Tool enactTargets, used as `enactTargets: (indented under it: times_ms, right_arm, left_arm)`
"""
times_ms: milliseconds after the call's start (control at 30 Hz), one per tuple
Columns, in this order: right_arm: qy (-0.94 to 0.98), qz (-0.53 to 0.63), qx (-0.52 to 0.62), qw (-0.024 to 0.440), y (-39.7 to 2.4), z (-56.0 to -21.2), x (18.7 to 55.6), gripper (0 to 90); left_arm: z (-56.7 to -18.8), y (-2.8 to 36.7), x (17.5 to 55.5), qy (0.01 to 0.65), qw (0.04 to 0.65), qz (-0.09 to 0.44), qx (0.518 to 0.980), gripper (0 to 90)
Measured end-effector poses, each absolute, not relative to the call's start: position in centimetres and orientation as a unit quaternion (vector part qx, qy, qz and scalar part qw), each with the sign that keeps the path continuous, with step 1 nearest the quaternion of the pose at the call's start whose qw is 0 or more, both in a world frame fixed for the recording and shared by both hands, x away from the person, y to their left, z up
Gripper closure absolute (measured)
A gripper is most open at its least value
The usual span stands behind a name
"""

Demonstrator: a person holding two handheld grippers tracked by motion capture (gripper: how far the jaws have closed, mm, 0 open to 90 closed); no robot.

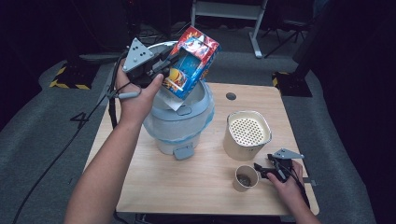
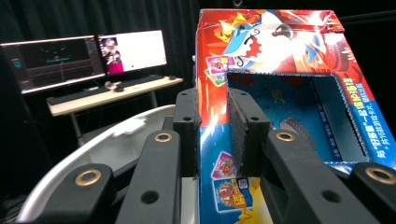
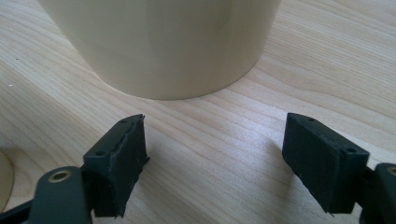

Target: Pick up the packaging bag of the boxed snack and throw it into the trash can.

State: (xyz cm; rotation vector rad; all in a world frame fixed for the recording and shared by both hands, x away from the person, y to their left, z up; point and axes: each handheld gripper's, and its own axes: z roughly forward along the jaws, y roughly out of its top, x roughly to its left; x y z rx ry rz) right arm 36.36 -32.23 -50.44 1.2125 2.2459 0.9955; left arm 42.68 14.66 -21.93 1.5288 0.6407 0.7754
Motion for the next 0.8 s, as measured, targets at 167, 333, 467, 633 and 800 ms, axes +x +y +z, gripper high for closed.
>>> enactTargets:
  times_ms: [167,333,467,633,800]
  right_arm:
    - [0.803,0.356,0.434,0.2,-32.2,-50.4,36.4,21.8]
    - [0.803,0.356,0.435,0.2,-32.2,-50.4,36.4,21.8]
    - [0.803,0.356,0.435,0.2,-32.2,-50.4,36.4,21.8]
    - [0.803,0.356,0.435,0.2,-32.2,-50.4,36.4,21.8]
    - [0.803,0.356,0.435,0.2,-32.2,-50.4,36.4,21.8]
  left_arm:
    - [-21.7,14.8,43.7,0.285,0.608,0.336,0.66,74.6]
    - [-21.6,14.9,44.2,0.292,0.613,0.337,0.652,74.6]
    - [-21.5,14.9,44.9,0.301,0.607,0.348,0.648,74.6]
    - [-21.8,14.9,45.5,0.309,0.61,0.347,0.641,74.6]
    - [-22.4,14.7,45.5,0.309,0.607,0.344,0.647,74.5]
